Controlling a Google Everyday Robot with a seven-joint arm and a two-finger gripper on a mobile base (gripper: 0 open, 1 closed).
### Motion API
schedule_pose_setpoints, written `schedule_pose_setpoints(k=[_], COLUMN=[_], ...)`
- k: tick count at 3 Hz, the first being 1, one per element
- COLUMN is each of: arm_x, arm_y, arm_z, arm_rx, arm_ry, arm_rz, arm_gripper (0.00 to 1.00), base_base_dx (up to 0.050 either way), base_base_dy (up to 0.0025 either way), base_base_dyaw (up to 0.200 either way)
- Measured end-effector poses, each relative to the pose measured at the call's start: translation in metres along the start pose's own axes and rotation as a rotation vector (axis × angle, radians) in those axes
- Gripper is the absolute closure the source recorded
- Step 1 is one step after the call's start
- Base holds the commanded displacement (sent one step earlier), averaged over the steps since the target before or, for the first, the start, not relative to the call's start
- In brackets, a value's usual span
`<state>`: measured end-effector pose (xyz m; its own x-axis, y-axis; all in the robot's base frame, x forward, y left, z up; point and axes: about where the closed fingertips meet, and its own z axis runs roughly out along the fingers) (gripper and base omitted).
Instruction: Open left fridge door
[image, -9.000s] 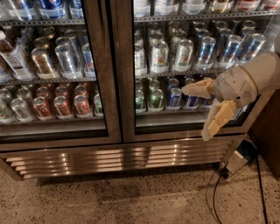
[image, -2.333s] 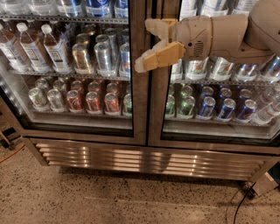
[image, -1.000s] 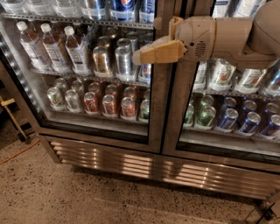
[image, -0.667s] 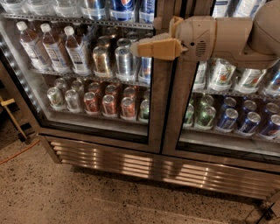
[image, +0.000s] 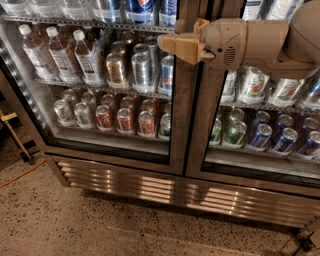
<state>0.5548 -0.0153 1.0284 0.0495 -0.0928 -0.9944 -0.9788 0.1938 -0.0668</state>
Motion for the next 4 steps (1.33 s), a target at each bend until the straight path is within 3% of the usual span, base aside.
schedule_pose_setpoints(k=[1, 2, 3, 4], arm_x=[0.0, 0.0, 0.0, 0.0], arm_y=[0.0, 0.0, 0.0, 0.0], arm_z=[0.0, 0.0, 0.0001, 0.0001], arm_rx=[0.0, 0.0, 0.0, 0.0], arm_ry=[0.0, 0.0, 0.0, 0.0], arm_rz=[0.0, 0.0, 0.0, 0.0], arm_gripper=[1.0, 1.0, 0.85, 0.61], base_base_dx=[-0.043, 0.0, 0.0, 0.0], base_base_dy=[0.00209, 0.0, 0.0, 0.0], base_base_dyaw=[-0.096, 0.0, 0.0, 0.0])
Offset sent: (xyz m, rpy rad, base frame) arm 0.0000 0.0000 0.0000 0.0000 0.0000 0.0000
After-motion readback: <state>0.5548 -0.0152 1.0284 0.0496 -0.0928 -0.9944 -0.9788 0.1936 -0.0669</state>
